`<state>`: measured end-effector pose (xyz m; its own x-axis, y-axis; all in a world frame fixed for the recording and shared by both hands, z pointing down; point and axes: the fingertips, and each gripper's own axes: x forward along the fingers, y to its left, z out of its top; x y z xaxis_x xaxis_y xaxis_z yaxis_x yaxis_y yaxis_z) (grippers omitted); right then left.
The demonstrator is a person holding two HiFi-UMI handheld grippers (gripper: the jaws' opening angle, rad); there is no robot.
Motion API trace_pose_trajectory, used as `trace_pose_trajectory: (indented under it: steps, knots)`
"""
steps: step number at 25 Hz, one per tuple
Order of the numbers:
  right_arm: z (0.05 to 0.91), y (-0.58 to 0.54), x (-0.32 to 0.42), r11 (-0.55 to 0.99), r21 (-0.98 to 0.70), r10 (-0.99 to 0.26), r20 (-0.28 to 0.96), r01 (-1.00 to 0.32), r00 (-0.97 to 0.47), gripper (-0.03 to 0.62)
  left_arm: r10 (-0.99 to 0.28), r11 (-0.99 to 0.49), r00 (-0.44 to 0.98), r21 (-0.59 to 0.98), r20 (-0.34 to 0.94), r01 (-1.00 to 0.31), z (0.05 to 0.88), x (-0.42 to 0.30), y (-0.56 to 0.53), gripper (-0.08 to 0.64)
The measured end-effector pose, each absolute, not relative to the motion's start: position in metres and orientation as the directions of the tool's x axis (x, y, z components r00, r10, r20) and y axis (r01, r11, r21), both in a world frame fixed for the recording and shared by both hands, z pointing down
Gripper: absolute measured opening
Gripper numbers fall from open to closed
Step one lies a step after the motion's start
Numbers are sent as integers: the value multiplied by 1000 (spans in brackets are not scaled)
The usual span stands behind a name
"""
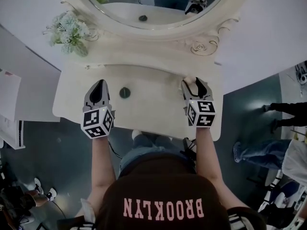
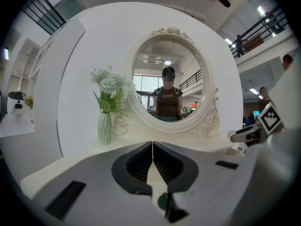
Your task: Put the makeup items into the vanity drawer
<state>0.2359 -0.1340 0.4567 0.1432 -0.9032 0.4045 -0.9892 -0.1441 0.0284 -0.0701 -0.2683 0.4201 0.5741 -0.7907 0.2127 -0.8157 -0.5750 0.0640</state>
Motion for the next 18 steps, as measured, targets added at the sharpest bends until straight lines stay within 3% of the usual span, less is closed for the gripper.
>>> trace_pose_trajectory:
  steps: [9,18]
  knots:
    - [467,-109,284,-252,7,-873,430,-968,231,219,-764,-605,600,63,238,-794,429,-34,-266,6]
    - [493,-94,307,-265,-15,-844,487,-964,225,219,-746,-610,602,67,285,-789,447,-6,-262,6]
